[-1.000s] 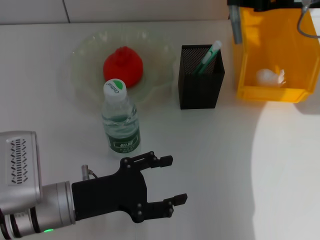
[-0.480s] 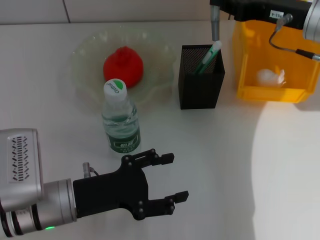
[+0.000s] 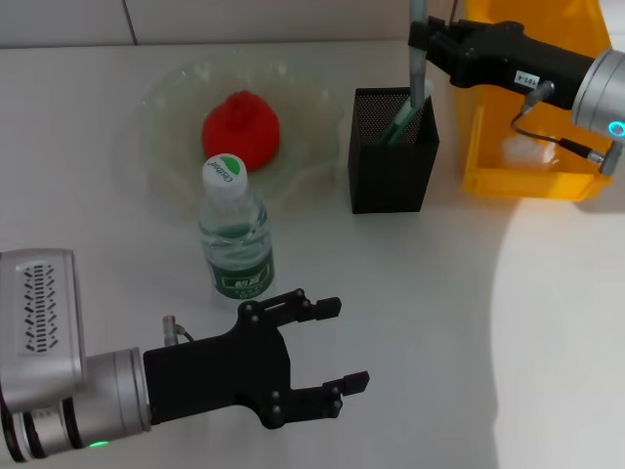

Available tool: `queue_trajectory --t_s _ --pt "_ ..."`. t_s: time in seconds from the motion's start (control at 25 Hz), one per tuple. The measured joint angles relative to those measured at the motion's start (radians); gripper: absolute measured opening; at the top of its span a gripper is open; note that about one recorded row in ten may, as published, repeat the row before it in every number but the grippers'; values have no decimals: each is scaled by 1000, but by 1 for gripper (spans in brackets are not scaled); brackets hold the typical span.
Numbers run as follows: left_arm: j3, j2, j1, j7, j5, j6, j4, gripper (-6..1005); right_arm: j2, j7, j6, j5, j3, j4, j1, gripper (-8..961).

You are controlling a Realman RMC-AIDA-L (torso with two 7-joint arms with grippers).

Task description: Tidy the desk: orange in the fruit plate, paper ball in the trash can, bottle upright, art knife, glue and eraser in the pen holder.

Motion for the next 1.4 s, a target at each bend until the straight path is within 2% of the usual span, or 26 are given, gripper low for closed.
queue_trajectory --t_s 0.28,0.68,0.88,1.08,1.16,1.2,1.4 --pt "1 0 1 0 0 0 0 788 2 -115 -1 36 -5 97 29 182" --pt "1 0 -1 0 0 0 0 788 4 -191 -13 37 -9 129 32 208" --pt "1 0 -3 0 0 0 0 788 4 -204 -35 38 -15 129 14 221" --pt "0 0 -2 -3 0 2 0 788 3 -219 -126 76 -6 117 -28 234" --pt "-1 1 1 -2 0 5 0 788 0 -219 -203 122 -5 83 -80 474" --pt "-1 1 1 -2 0 5 0 788 0 -219 -203 122 -5 83 -80 512" --pt "-17 3 11 -7 -1 20 0 788 -3 -219 -381 173 53 11 -209 703"
